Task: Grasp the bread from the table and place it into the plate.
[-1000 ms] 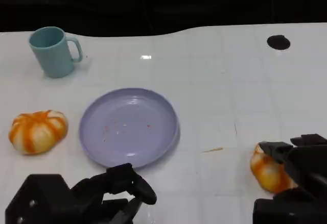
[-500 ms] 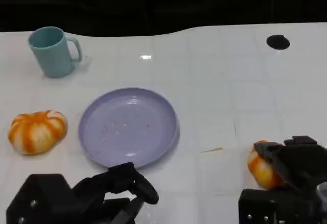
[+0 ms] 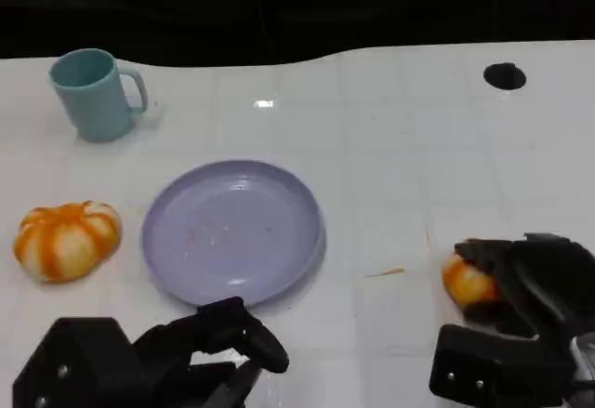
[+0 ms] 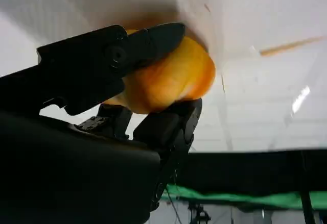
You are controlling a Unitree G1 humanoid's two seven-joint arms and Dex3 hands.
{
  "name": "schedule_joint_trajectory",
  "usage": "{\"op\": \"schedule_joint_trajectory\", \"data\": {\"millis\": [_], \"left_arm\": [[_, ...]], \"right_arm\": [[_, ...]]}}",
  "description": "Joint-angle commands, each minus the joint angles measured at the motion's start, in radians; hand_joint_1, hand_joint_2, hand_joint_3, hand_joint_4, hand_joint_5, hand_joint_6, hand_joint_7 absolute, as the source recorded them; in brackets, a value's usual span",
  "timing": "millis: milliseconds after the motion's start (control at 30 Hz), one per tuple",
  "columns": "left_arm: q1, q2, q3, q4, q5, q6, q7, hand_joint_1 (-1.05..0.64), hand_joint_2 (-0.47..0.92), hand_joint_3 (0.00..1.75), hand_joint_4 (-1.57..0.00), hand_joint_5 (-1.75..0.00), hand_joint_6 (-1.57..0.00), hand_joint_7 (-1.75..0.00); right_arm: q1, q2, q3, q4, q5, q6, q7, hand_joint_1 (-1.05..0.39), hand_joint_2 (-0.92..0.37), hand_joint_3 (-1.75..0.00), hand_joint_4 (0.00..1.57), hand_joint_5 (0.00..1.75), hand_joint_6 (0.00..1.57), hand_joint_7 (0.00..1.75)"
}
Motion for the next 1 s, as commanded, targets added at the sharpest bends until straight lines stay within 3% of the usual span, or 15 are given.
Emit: {"op": "schedule_joint_trajectory", "data": {"millis": [33, 167, 333, 400, 433, 500, 633, 767, 833, 867, 1000], "left_arm": [[0.003, 0.007, 0.010, 0.001, -0.003, -0.003, 0.004, -0.41, 0.92, 0.57, -0.66, -1.75, -0.48, -1.60], [0.002, 0.004, 0.010, 0.002, -0.005, 0.004, 0.006, -0.41, 0.92, 0.56, -0.67, -1.75, -0.48, -1.59], [0.003, 0.008, 0.005, 0.004, 0.005, -0.003, 0.004, -0.42, 0.92, 0.56, -0.66, -1.75, -0.49, -1.58], [0.002, 0.008, 0.003, 0.007, 0.007, -0.012, 0.002, -0.42, 0.92, 0.56, -0.66, -1.75, -0.49, -1.57], [0.002, 0.008, 0.002, 0.008, 0.009, -0.014, 0.002, -0.42, 0.92, 0.56, -0.66, -1.75, -0.49, -1.57], [0.000, 0.008, 0.000, 0.007, 0.012, -0.008, 0.004, -0.43, 0.92, 0.56, -0.67, -1.75, -0.49, -1.57], [0.001, 0.005, 0.001, 0.012, 0.011, -0.016, 0.002, -0.43, 0.92, 0.56, -0.67, -1.75, -0.50, -1.57], [0.001, 0.006, -0.002, 0.017, 0.012, -0.019, 0.002, -0.43, 0.92, 0.56, -0.67, -1.75, -0.50, -1.57], [0.001, 0.005, -0.001, 0.019, 0.010, -0.020, 0.001, -0.42, 0.92, 0.56, -0.67, -1.75, -0.50, -1.57], [0.000, 0.006, 0.000, 0.020, 0.010, -0.022, 0.000, -0.42, 0.92, 0.56, -0.67, -1.75, -0.50, -1.57], [0.000, 0.011, -0.004, 0.024, 0.022, -0.025, 0.004, -0.43, 0.92, 0.55, -0.67, -1.75, -0.51, -1.57]], "right_arm": [[-0.010, -0.017, -0.010, 0.023, 0.036, -0.065, -0.082, -0.18, -0.91, -0.04, 0.88, 1.74, 0.96, 0.92], [-0.017, -0.018, -0.003, 0.028, 0.033, -0.078, -0.113, -0.19, -0.90, -0.03, 0.90, 1.75, 0.91, 1.02], [-0.019, -0.016, -0.012, 0.027, 0.071, -0.140, -0.150, -0.15, -0.87, -0.02, 0.94, 1.75, 0.94, 0.96], [-0.016, -0.012, -0.014, 0.016, 0.088, -0.167, -0.164, -0.17, -0.87, -0.03, 0.94, 1.75, 0.89, 1.17], [-0.015, -0.009, -0.016, 0.008, 0.098, -0.177, -0.167, -0.17, -0.87, -0.05, 0.95, 1.75, 0.77, 1.50], [-0.016, -0.002, -0.015, -0.007, 0.109, -0.205, -0.182, -0.17, -0.86, -0.05, 0.95, 1.75, 0.71, 1.68], [-0.019, 0.015, -0.012, -0.041, 0.140, -0.234, -0.170, -0.17, -0.87, -0.07, 0.95, 1.75, 0.68, 1.74], [-0.024, 0.047, -0.006, -0.089, 0.193, -0.262, -0.128, -0.17, -0.89, -0.13, 0.95, 1.75, 0.69, 1.70], [-0.035, 0.071, 0.001, -0.112, 0.214, -0.257, -0.090, -0.16, -0.58, -0.73, 0.94, 1.75, 0.71, 1.66], [-0.041, 0.083, 0.004, -0.117, 0.221, -0.254, -0.076, -0.15, -0.47, -0.93, 0.94, 1.75, 0.71, 1.63], [-0.079, 0.129, 0.025, -0.101, 0.231, -0.261, -0.035, -0.13, -0.37, -1.13, 0.95, 1.75, 0.70, 1.69]]}}
